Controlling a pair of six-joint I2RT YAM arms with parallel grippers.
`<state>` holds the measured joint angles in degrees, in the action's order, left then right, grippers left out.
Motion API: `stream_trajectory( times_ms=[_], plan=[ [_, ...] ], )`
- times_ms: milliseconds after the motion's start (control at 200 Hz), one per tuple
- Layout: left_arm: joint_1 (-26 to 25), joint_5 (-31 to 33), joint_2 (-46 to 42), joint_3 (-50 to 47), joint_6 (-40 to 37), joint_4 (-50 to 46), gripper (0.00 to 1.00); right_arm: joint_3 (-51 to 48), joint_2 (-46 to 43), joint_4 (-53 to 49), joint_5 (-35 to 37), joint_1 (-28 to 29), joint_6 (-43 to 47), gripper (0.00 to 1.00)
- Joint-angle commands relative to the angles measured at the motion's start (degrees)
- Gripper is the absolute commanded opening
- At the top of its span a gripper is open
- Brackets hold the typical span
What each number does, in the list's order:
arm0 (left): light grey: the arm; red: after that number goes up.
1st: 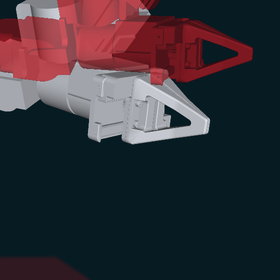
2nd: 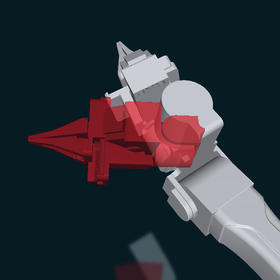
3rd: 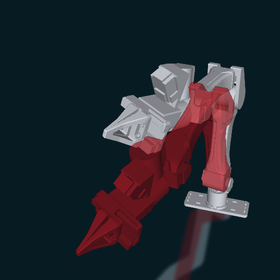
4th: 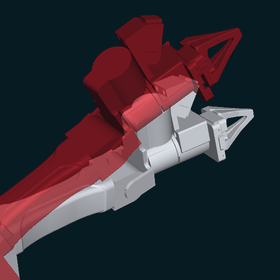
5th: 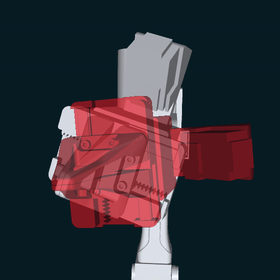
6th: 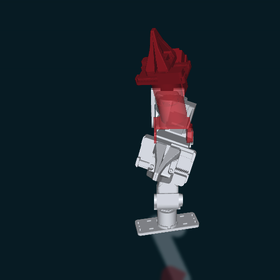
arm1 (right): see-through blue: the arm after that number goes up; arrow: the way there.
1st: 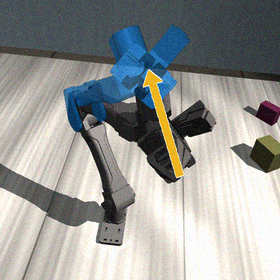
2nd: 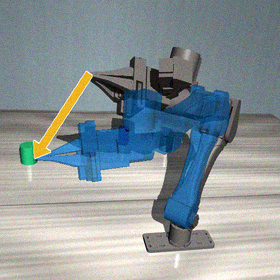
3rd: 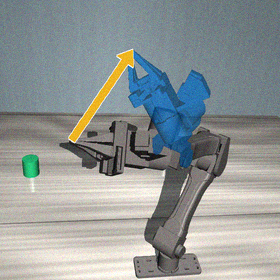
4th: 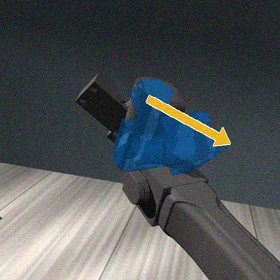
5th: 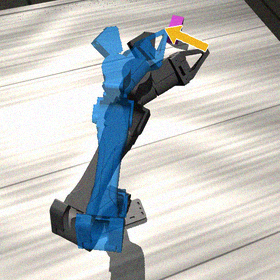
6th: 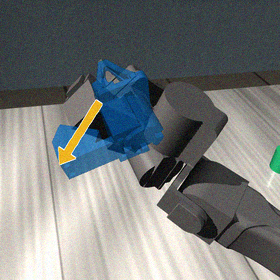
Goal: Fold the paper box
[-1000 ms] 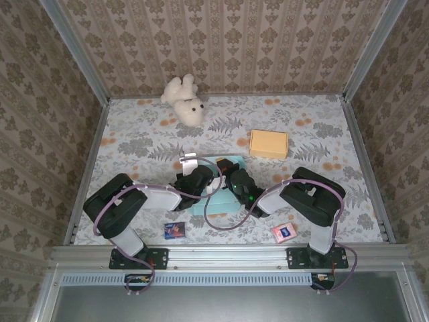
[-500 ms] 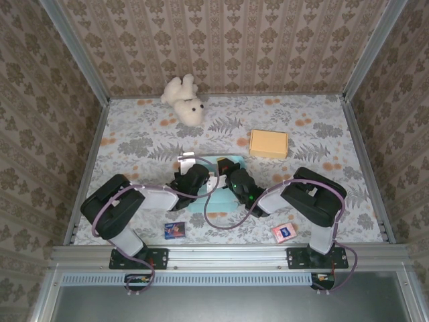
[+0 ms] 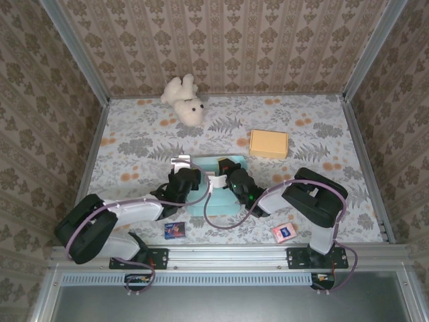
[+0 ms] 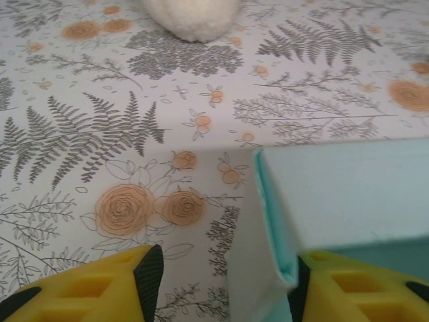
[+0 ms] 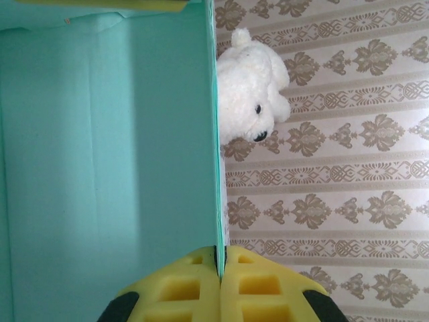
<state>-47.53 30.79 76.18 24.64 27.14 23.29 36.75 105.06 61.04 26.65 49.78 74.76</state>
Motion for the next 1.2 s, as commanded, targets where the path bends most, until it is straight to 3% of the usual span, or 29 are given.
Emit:
stream_trajectory(
  times_ms=[0,515,850,1195],
  plan=[
    [-0.94,-2.07,-2.26,-2.09,-2.85,-0.38,0.55,-1.37,-0.16,-6.20,1.94,-0.36,-1.99,0.00],
    [0.91,-7.57,1.47,-8.84,-14.06,14.52,0.52,-1.95,-1.89,-6.72,1.65,-0.37,-2.60,0.00],
    [0.92,-0.71,11.22,-4.19,-11.43,20.99,0.50,-1.90,-2.20,-7.42,1.49,-0.27,-2.91,0.00],
    [0.20,2.01,17.77,-1.26,-9.65,24.66,0.21,-1.50,-1.70,-7.34,1.66,-0.21,-3.20,0.00]
  ],
)
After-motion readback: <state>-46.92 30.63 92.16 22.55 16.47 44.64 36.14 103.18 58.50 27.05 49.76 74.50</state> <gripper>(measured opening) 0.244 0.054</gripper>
